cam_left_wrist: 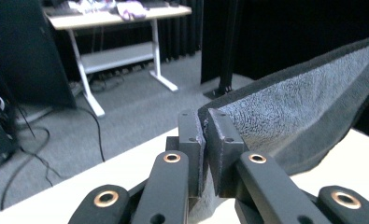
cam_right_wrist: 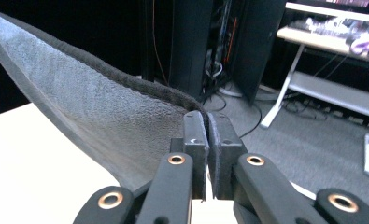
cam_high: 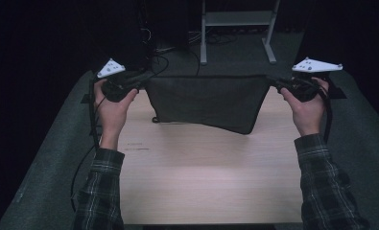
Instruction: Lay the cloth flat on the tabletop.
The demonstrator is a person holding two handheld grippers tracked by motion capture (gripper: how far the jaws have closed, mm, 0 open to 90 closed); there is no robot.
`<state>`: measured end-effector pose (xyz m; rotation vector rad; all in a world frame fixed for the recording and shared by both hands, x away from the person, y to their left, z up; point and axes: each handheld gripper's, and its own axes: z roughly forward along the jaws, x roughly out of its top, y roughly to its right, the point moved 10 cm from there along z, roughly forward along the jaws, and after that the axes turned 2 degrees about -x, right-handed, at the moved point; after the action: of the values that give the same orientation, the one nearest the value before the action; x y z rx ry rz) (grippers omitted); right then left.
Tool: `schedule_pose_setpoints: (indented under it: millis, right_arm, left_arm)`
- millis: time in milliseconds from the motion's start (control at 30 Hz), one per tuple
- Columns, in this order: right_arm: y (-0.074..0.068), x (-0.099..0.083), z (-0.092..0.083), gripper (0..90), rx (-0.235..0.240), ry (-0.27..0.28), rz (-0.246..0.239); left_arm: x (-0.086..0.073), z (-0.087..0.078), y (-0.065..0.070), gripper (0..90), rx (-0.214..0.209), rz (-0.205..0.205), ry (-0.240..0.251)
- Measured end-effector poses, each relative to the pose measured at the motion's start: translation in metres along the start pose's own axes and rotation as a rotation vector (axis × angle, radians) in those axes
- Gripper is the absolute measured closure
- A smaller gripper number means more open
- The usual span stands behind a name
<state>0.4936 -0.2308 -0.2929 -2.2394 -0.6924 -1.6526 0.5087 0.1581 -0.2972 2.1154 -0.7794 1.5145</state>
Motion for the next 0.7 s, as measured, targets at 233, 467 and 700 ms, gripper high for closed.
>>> schedule_pose_setpoints:
  millis: [233,467,700]
  right_arm:
    - [0.005,-0.042,0.018,86.1,0.013,-0.069,0.06]
    - [0.002,-0.064,0.023,86.0,0.034,-0.099,0.082]
    - [-0.005,-0.085,0.024,86.0,0.06,-0.129,0.098]
  left_arm:
    - [-0.033,0.012,0.002,84.6,-0.034,-0.046,-0.044]
    - [-0.054,0.012,0.007,84.5,-0.05,-0.065,-0.063]
    - [-0.076,0.011,0.014,84.5,-0.066,-0.075,-0.095]
